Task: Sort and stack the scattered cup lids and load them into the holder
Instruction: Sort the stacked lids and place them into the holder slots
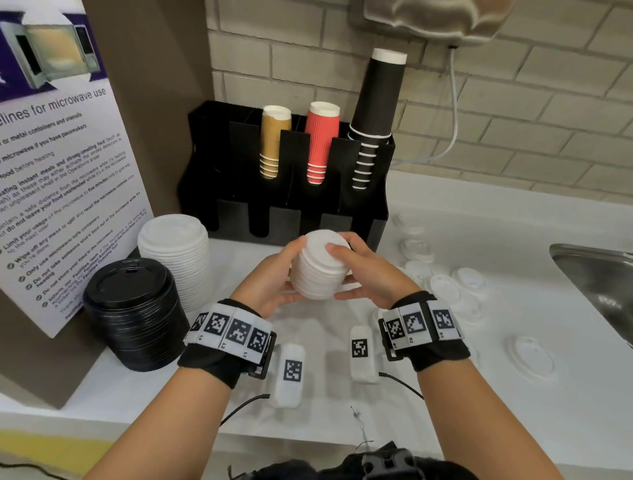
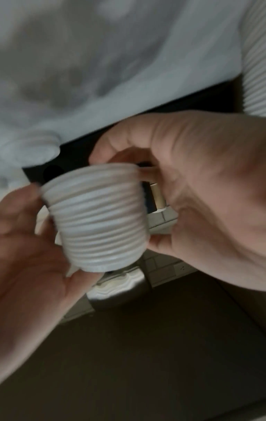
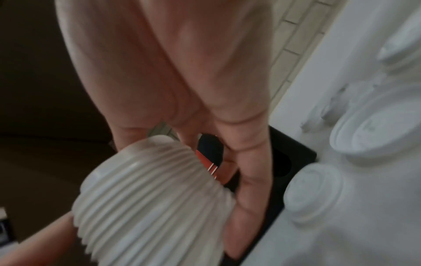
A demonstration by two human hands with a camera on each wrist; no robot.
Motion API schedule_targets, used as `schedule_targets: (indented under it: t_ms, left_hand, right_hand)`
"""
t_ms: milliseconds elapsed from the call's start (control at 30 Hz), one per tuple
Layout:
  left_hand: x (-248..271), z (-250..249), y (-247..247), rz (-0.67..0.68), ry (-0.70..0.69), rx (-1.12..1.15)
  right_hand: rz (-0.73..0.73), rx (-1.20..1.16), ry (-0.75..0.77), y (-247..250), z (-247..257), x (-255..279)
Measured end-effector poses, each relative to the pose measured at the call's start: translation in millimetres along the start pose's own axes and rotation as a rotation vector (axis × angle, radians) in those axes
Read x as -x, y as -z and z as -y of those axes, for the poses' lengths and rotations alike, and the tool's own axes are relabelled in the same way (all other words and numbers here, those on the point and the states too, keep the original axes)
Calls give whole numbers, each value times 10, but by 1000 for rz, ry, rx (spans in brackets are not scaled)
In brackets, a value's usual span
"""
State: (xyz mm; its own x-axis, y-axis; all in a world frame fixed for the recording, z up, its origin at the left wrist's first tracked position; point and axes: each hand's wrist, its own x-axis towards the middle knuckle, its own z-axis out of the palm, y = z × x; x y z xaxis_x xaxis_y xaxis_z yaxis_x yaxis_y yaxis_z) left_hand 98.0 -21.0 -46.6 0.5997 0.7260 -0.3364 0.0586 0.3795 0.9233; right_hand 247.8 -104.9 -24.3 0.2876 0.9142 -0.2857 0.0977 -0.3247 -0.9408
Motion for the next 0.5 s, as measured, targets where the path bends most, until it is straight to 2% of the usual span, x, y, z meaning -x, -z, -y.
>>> schedule_targets:
  t_ms: [133,267,500]
  left_hand:
    - [-101,140,25,-8,102,-286]
    - [-182,252,77,-19,130,-514]
    - [-188,308,93,-11,186,-538]
  right_hand:
    - [26,74,-141,-17,-90,-5]
    - [38,124,-195,-76,-187,-45]
    - [23,318,-219,-158,-249,-82]
